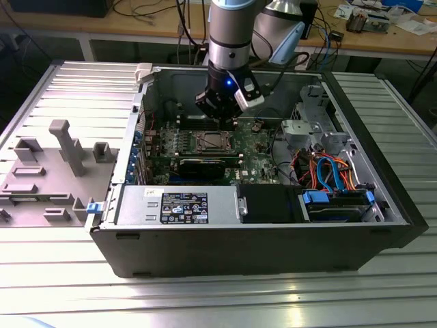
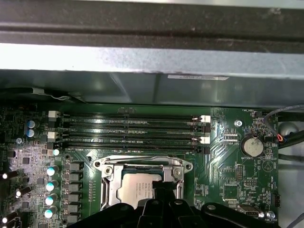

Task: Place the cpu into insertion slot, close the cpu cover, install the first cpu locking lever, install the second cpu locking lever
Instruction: 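Install the second cpu locking lever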

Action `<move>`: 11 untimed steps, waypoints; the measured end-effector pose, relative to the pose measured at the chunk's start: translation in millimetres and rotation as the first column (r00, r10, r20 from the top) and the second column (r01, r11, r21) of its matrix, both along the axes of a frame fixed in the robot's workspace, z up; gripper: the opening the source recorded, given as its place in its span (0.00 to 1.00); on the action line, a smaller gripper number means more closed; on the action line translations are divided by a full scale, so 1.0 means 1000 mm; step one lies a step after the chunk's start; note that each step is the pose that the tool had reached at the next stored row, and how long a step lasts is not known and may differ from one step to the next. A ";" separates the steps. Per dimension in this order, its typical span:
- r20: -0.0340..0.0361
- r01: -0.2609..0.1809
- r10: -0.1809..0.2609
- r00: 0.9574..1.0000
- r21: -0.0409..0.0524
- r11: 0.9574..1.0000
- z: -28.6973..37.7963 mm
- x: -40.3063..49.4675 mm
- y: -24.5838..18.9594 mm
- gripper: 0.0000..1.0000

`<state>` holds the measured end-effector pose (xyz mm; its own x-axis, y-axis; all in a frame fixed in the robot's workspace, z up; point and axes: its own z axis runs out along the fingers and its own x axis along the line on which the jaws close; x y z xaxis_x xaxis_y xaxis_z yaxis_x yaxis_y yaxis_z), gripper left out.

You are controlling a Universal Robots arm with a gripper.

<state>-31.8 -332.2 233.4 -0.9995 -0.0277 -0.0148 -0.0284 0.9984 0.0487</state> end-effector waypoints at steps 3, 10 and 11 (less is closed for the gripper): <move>0.000 0.000 0.000 1.000 0.000 1.000 0.0000 0.0000 -0.0003 0.11; 0.000 0.000 0.000 1.000 0.000 1.000 0.0000 0.0000 -0.0017 0.11; 0.000 0.000 0.000 1.000 0.000 1.000 0.0000 0.0000 -0.0019 0.11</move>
<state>-31.8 -334.0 233.5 -0.9995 -0.0277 -0.0147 -0.0284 0.9984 0.0485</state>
